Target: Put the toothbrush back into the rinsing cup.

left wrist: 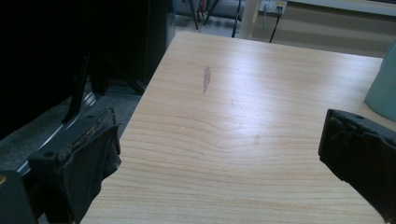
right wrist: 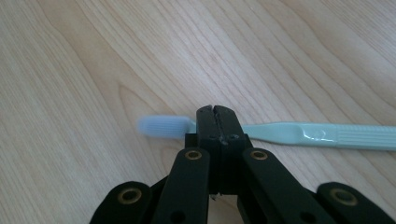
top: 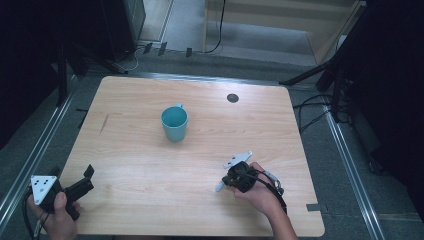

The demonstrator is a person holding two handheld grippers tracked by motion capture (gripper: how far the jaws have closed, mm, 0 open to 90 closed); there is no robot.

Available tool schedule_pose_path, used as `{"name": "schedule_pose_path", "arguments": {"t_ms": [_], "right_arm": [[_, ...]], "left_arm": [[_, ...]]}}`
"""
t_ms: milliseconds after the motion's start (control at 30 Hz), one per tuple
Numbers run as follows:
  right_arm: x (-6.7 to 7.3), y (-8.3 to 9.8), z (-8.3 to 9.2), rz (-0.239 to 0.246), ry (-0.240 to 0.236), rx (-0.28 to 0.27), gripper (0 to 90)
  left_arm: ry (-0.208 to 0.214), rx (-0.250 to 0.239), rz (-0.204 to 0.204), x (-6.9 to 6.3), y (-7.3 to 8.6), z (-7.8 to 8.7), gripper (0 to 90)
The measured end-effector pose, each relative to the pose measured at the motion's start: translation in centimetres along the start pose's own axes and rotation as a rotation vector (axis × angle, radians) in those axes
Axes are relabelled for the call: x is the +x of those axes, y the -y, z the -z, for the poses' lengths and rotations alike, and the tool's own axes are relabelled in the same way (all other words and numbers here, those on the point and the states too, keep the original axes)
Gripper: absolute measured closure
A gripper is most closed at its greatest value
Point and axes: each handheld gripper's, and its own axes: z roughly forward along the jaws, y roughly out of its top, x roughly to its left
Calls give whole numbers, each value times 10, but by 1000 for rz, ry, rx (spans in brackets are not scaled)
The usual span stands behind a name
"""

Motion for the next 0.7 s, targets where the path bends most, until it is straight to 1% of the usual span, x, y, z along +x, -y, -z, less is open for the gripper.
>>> {"name": "schedule_pose_path", "arguments": {"t_ms": [67,133,200,233,333,400,533,600,633,667,700], "right_arm": [[1,-3,-3,-3,-9,-6,900],[1,-7,-7,-8,-9,-15,900],[0,-12,-10,-37,-10,-26,900],[-2,-15,-12,-43,-10,-35,900],[-7,-24,-18,-77,1,-48,900],[-12,-30,-21,-87,12,-53,900],[-23,-44,-28,-142,37,-59,900],[-30,-50,-31,-158,51,-69,900],[-34,-54,-33,-175,57,-76,900],[-37,-57,-34,-189,67,-72,900],[-40,-61,-36,-190,85,-70,900]], "left_arm": [[1,-2,3,0,0,0,0],[2,1,0,0,0,0,0],[2,2,-1,0,0,0,0],[3,2,0,0,0,0,0],[3,-1,6,0,0,0,0],[3,0,6,0,0,0,0],[4,0,10,1,0,0,0],[7,1,12,1,0,-1,0],[7,2,12,1,0,-1,0],[8,4,12,1,0,-1,0],[8,7,12,1,0,-1,0]]}}
